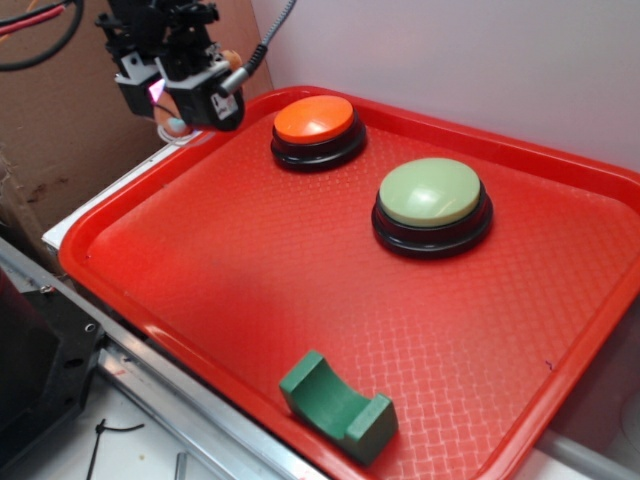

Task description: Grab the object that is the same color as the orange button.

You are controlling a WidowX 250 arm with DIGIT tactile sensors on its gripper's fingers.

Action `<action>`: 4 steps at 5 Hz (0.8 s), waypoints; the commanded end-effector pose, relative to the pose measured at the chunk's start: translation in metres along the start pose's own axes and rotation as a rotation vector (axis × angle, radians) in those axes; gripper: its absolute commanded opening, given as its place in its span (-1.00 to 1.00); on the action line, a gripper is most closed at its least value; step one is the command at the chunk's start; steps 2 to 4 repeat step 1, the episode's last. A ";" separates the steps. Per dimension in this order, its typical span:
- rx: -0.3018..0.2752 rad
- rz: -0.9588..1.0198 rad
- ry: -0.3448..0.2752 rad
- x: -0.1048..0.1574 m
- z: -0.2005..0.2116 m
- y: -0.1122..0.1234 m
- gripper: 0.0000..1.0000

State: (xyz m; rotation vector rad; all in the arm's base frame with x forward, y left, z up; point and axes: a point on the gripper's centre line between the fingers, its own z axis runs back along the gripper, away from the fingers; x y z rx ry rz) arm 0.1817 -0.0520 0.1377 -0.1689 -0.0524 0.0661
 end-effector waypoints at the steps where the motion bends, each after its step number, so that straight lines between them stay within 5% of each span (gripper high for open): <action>1: 0.085 0.070 0.007 -0.003 0.003 0.015 -1.00; 4: 0.085 0.070 0.007 -0.003 0.003 0.015 -1.00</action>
